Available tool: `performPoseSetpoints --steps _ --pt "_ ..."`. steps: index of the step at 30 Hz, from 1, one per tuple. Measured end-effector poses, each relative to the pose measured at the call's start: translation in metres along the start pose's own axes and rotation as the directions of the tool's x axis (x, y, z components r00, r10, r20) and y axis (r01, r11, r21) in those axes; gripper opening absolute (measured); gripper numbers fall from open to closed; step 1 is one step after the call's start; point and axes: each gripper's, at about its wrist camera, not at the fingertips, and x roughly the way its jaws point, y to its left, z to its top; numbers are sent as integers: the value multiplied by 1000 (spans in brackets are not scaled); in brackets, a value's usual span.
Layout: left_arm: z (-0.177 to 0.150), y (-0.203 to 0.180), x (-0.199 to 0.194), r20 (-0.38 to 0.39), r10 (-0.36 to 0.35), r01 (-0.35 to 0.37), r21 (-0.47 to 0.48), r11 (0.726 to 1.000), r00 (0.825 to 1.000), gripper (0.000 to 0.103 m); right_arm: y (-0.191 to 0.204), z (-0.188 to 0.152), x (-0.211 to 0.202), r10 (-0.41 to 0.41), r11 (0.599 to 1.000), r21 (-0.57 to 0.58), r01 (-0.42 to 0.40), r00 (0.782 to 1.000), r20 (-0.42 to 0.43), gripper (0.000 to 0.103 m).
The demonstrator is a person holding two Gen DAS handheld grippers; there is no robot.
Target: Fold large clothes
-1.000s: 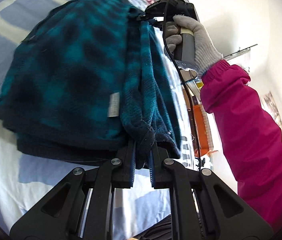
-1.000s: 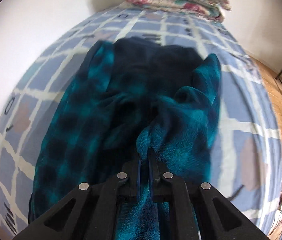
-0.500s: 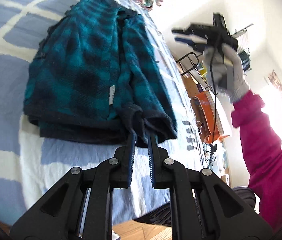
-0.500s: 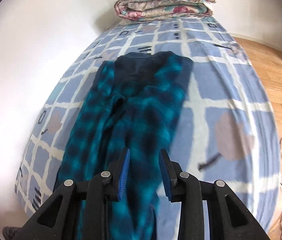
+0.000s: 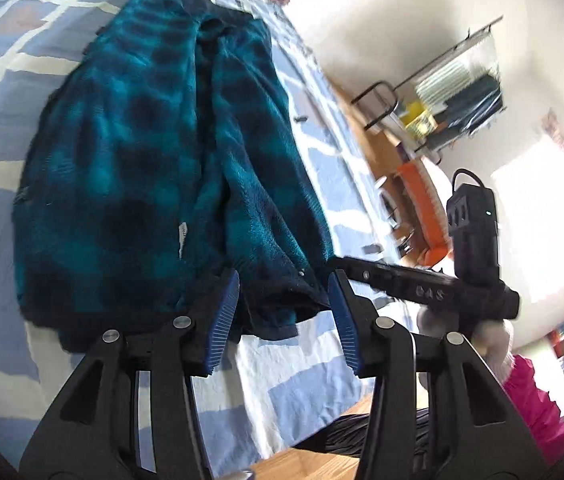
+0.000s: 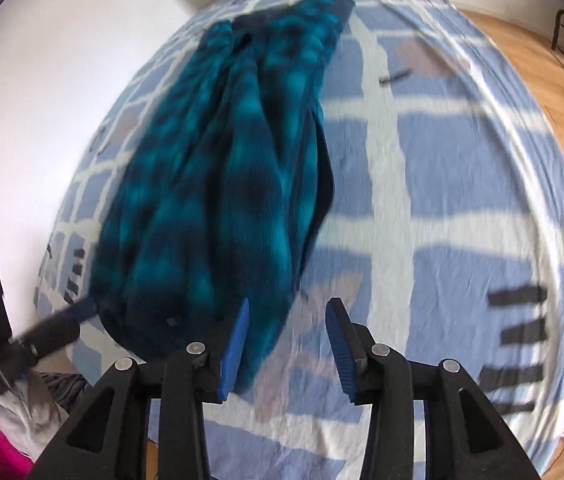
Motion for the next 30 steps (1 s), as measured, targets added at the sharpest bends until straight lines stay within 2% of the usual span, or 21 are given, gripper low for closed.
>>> performPoseSetpoints --steps 1,2,3,4,6,8,10,13,17,20,21,22,23,24,25,28,29,30 --pt "1 -2 7 -12 32 -31 23 999 999 46 -2 -4 6 27 999 21 -26 1000 -10 43" --pt "2 -4 17 -21 73 -72 51 996 997 40 -3 -8 12 45 998 35 -45 999 -22 43" --pt "1 -4 21 -26 93 -92 63 994 995 15 0 -10 16 51 998 26 -50 998 -31 43" --pt "1 -1 27 -35 120 -117 62 991 992 0 4 -12 18 52 999 6 -52 998 -37 43" --pt "-1 7 24 -22 131 -130 46 990 991 0 12 -15 15 109 994 -23 -110 993 -44 42" --pt "-5 13 10 8 150 -150 43 988 989 0 18 -16 5 147 987 -56 -149 988 -38 42" --pt "-11 23 0 24 172 -172 34 984 985 0 16 -9 -12 158 984 -83 -156 987 23 44" --pt "-14 34 -6 33 184 -185 14 983 982 0 -4 8 -17 145 989 -20 -144 986 86 46" --pt "-13 37 -25 66 121 -120 -14 993 991 0 -26 23 -1 138 987 74 -143 988 69 46" --pt "-8 26 -31 83 79 -79 0 997 993 0 -19 21 0 135 989 56 -138 989 59 46" --pt "-5 19 -28 79 73 -74 10 997 994 5 -13 19 1 123 991 39 -125 991 61 46" --pt "-4 13 -26 76 67 -70 32 997 995 18 -7 18 0 109 994 16 -110 992 61 46" --pt "-3 7 -23 75 72 -76 51 996 995 27 -2 16 1 100 995 -2 -100 994 55 46" --pt "-1 1 -18 73 87 -92 72 993 994 44 0 15 2 98 995 -7 -98 994 52 46" --pt "0 -3 -12 67 103 -108 84 991 992 56 1 13 3 97 995 -7 -97 994 47 46" --pt "5 -4 14 2 189 -189 85 978 982 57 1 12 4 108 994 -1 -108 993 39 46" --pt "5 -2 22 -18 195 -193 77 978 981 57 0 11 4 109 994 1 -109 993 39 46" --pt "5 2 27 -24 178 -176 65 982 984 46 -3 11 3 119 993 11 -120 992 41 46"
